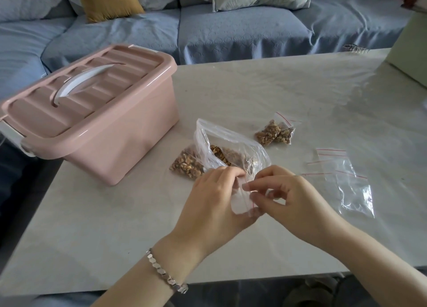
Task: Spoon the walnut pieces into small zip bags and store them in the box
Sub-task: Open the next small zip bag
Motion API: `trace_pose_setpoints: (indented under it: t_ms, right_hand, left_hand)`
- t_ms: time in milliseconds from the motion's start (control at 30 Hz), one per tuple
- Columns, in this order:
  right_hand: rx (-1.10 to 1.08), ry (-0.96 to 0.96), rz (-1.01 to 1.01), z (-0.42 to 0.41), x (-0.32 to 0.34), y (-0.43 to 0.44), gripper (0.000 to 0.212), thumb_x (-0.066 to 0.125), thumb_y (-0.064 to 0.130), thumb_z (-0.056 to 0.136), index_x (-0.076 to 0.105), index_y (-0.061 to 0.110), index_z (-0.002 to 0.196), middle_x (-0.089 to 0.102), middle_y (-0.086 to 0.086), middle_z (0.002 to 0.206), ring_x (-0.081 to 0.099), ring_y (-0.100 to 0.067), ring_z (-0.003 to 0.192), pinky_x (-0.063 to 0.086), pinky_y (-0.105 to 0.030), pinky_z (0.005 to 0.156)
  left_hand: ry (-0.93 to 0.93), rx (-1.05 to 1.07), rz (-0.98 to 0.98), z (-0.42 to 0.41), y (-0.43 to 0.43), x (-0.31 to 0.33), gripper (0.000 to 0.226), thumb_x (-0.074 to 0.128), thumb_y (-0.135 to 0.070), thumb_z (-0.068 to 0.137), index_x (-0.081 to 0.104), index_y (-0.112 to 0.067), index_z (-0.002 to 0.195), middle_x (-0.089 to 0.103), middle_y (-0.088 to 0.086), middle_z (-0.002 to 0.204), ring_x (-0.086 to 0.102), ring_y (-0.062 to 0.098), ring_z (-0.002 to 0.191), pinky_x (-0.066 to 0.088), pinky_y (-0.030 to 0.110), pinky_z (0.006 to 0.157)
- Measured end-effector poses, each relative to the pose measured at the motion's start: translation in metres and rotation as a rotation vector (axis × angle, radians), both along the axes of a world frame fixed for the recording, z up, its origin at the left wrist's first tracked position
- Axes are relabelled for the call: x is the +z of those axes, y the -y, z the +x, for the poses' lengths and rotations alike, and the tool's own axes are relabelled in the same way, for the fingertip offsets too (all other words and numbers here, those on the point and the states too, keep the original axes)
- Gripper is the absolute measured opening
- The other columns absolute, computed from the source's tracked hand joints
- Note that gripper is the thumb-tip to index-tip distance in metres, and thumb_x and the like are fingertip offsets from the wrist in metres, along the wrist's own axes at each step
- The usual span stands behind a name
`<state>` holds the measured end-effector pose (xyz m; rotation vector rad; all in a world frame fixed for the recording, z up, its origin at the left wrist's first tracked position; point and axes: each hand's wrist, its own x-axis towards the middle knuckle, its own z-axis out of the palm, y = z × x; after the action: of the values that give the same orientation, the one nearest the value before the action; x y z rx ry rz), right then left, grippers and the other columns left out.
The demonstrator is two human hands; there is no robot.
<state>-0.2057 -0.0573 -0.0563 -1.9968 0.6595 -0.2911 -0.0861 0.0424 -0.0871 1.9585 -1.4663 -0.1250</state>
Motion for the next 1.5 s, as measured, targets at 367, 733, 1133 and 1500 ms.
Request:
trace_pose_setpoints:
  t_ms: [367,733,1133,1500]
  right_hand:
    - [0.087,-0.125,0.206,0.004,0.007,-0.007,0.021,0.061,0.033,0.083,0.055,0.046,0.097,0.073,0.013,0.074,0.067,-0.009,0.067,0.052,-0.024,0.073]
    - [0.131,-0.127,0.153,-0.001,0.005,-0.001,0.037,0.055,0.016,0.087,0.055,0.051,0.100,0.072,0.021,0.079,0.049,-0.029,0.065,0.044,-0.031,0.062]
    - [-0.255,-0.206,-0.179,-0.008,-0.042,0.027,0.014,0.061,0.022,0.085,0.067,0.026,0.097,0.064,0.015,0.083,0.056,0.006,0.072,0.039,-0.008,0.064]
    - [-0.256,-0.377,0.002,-0.001,-0.094,0.046,0.007,0.063,0.021,0.084,0.065,0.016,0.089,0.061,0.004,0.063,0.053,-0.011,0.056,0.037,-0.015,0.044]
  left_hand:
    - [0.207,0.011,0.030,-0.006,-0.001,-0.009,0.051,0.048,-0.053,0.066,0.042,-0.020,0.104,0.059,-0.008,0.096,0.042,0.009,0.092,0.034,0.019,0.084]
    - [0.183,0.029,0.046,0.003,-0.001,-0.013,0.035,0.052,-0.046,0.067,0.042,-0.018,0.086,0.056,-0.011,0.070,0.058,0.013,0.061,0.039,0.022,0.062]
    - [0.030,0.167,0.150,0.025,-0.011,-0.027,0.054,0.069,-0.053,0.071,0.055,-0.018,0.108,0.064,-0.009,0.089,0.061,0.011,0.084,0.037,0.019,0.069]
    - [0.005,0.202,0.244,0.051,0.017,-0.013,0.062,0.062,-0.045,0.080,0.034,-0.039,0.134,0.054,-0.013,0.076,0.056,0.009,0.071,0.044,0.023,0.071]
